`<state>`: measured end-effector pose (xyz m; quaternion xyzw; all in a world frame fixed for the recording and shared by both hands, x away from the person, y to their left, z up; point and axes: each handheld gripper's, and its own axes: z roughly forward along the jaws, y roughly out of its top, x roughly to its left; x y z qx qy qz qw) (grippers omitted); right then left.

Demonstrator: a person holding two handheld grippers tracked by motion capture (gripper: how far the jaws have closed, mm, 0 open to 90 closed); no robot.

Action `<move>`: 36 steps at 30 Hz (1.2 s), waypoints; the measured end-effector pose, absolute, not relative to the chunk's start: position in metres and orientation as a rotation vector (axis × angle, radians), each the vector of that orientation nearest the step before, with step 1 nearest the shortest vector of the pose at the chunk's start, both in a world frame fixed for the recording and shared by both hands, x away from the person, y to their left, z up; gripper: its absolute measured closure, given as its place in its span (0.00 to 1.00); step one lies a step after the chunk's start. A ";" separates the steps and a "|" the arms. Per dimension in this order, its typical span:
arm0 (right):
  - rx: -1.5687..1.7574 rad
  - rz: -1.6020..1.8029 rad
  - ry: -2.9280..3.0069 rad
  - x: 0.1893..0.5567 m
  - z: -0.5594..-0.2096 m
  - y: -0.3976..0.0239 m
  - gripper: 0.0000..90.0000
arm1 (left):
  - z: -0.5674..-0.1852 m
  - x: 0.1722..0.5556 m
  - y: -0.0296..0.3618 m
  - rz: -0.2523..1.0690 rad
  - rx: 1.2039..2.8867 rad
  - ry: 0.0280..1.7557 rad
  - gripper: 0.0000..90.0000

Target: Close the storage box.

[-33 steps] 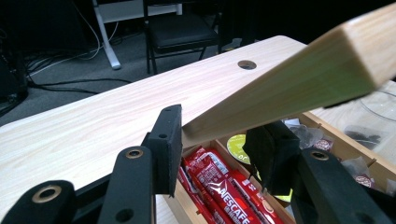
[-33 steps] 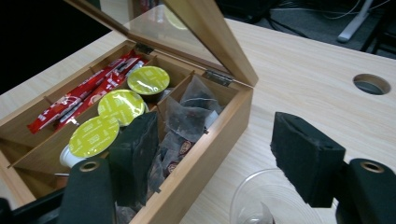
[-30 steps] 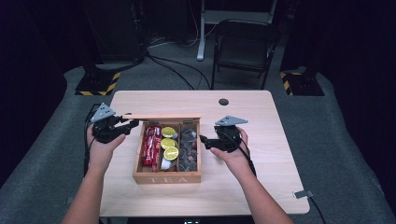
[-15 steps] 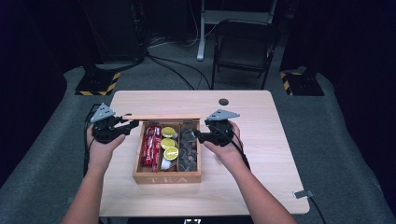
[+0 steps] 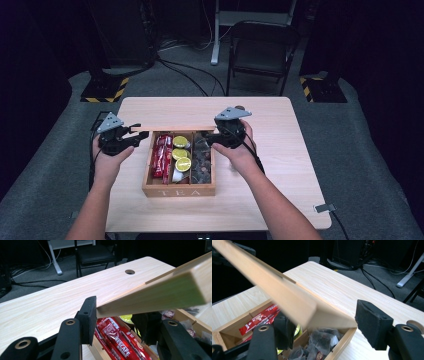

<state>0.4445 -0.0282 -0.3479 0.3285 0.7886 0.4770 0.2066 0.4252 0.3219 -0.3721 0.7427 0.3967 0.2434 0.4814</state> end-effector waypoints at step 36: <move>0.732 1.301 2.297 0.439 -0.343 -0.017 0.49 | -0.360 0.405 0.319 0.590 1.803 0.989 0.58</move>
